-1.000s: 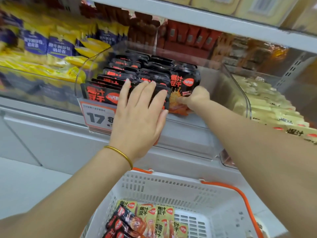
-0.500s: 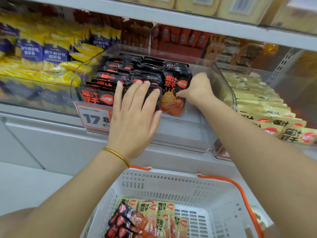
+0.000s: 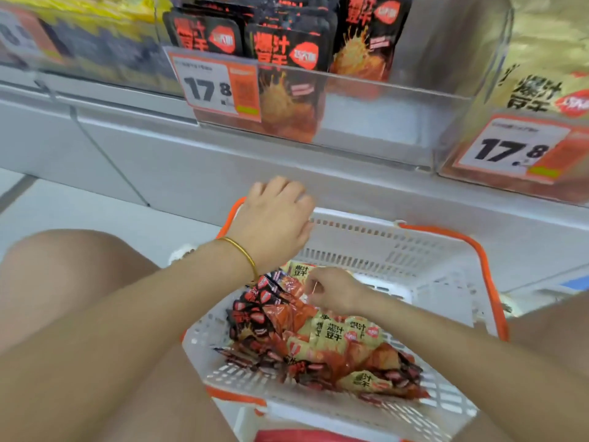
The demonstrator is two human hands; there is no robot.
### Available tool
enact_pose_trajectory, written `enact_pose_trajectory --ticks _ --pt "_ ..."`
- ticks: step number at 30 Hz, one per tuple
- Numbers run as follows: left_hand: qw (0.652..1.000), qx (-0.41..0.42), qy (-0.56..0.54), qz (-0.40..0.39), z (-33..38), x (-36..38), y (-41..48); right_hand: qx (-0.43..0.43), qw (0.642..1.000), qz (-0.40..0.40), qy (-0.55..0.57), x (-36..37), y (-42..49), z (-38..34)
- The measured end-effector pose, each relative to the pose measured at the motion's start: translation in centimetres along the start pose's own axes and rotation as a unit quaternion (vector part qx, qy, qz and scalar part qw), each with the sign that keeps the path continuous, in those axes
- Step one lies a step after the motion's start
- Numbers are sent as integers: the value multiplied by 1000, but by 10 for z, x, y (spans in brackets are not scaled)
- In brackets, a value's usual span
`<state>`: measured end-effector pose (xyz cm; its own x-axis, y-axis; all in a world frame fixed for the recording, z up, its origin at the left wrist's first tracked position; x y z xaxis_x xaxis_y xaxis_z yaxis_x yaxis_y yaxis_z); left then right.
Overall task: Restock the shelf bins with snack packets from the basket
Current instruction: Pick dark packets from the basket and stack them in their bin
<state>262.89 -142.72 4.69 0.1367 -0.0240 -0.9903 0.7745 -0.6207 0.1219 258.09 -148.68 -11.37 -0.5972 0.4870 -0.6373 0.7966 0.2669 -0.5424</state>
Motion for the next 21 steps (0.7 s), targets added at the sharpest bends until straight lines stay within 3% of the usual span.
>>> enact_pose_trajectory --ticks 3,13,17,21 --pt "999 -12 22 -40 4 6 14 -7 1000 -22 -10 48 23 12" --pt "986 -10 -13 -164 -3 44 41 98 993 48 48 105 72 25" --pt "974 -34 -31 -224 -28 71 31 82 985 68 136 85 65 31" --pt "960 -36 -10 -277 -40 87 23 89 945 101 297 27 33 44"
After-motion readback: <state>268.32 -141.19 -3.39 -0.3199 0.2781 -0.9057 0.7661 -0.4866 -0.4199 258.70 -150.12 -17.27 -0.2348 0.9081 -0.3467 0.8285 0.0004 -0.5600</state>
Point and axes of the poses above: each hand's wrist, its own y-axis towards the middle knuckle, its own x-axis out of the palm, z = x × y, the point moved 9 cm from there along y, towards the middle knuckle, and after that the axes turned 4 degrees about -x, right-handed, at the moved point
